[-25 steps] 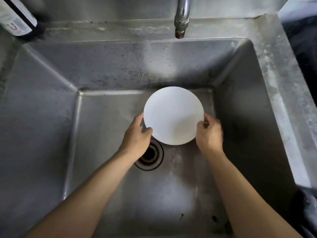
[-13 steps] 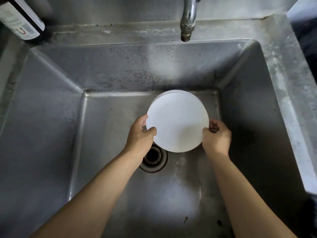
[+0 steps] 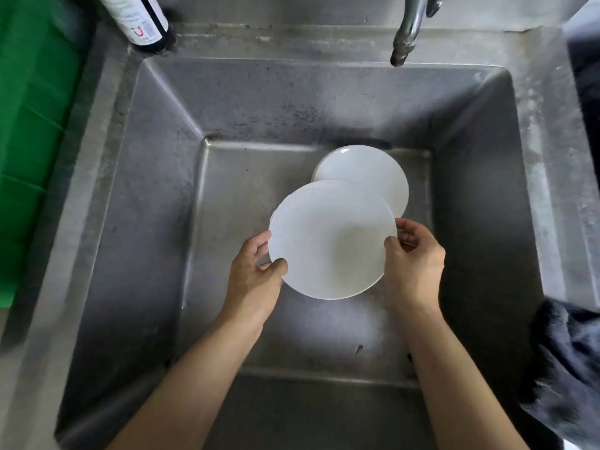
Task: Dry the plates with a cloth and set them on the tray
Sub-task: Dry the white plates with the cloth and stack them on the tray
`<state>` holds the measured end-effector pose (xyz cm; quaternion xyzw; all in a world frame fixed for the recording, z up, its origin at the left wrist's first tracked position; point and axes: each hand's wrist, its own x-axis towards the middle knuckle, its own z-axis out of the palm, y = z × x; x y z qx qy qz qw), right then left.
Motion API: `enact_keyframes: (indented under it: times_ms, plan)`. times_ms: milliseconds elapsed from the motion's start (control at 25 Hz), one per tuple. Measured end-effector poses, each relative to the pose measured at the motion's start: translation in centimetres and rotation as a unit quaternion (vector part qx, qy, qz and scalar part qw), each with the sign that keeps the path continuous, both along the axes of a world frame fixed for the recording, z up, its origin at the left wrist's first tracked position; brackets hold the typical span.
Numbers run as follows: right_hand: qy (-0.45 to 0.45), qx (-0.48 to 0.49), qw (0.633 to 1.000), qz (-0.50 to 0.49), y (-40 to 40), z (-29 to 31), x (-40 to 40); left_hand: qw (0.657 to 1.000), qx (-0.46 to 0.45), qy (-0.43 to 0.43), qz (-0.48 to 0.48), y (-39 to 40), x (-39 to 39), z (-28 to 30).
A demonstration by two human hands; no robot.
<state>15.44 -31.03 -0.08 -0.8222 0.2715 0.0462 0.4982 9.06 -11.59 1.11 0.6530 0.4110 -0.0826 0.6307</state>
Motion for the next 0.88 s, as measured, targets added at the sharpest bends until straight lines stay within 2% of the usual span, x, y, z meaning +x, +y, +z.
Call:
enact_keyframes:
  times_ms: [240, 560, 760, 880]
  plan:
    - [0.022, -0.038, 0.998, 0.038, 1.5, 6.1, -3.9, 0.999, 0.014, 0.043, -0.009, 1.6, -4.6, 4.4]
    - [0.079, -0.001, 0.995, 0.063, 1.2, 11.1, -6.4, 0.999, 0.012, 0.046, 0.013, 3.0, -5.3, 9.2]
    - [0.105, 0.038, 0.993, 0.030, 0.2, 11.7, -8.0, 0.993, -0.054, 0.039, 0.103, 3.4, -4.4, 11.8]
    - [0.109, 0.065, 0.992, 0.008, 0.1, 12.2, -8.7, 0.981, -0.110, 0.070, 0.142, 2.8, -4.7, 13.1]
